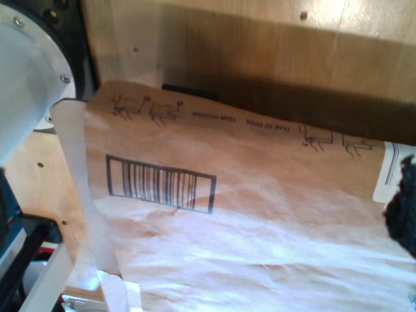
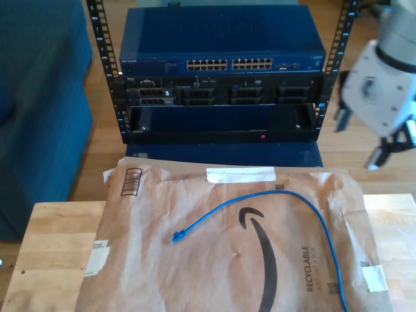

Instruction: Grab the cable and plug it in

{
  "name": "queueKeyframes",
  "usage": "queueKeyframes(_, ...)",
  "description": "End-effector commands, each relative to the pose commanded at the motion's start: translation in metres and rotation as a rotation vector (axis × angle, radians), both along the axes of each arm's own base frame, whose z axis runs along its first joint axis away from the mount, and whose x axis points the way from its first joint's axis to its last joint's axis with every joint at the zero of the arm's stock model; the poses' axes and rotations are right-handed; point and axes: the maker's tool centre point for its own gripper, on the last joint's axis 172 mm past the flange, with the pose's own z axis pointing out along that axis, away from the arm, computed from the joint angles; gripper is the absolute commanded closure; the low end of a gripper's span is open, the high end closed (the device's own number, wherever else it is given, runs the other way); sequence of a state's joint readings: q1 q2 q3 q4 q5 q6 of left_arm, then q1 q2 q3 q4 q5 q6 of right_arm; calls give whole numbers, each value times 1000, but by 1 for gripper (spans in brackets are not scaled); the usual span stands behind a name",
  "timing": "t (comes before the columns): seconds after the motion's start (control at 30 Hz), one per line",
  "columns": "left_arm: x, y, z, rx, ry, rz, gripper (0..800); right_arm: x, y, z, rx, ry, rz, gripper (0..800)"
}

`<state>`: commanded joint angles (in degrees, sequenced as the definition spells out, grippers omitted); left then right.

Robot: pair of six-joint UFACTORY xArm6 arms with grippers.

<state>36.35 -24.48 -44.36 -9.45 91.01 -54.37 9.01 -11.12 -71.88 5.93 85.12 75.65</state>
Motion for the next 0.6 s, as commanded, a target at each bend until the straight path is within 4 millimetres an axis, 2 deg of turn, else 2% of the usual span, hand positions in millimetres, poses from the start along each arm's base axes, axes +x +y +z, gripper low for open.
queueKeyframes(0.27,12,-22,-1,18,27,-10,0,9,91,-24,-18,47,98,3)
queueKeyframes(0.37,16,-33,-1,29,42,-15,0,3,128,-38,-35,75,137,3)
queueKeyframes(0.47,18,-43,-3,39,59,-13,0,-7,156,-62,-57,115,196,3)
queueKeyframes(0.6,18,-48,-8,39,92,5,0,-17,183,-99,-81,155,254,3)
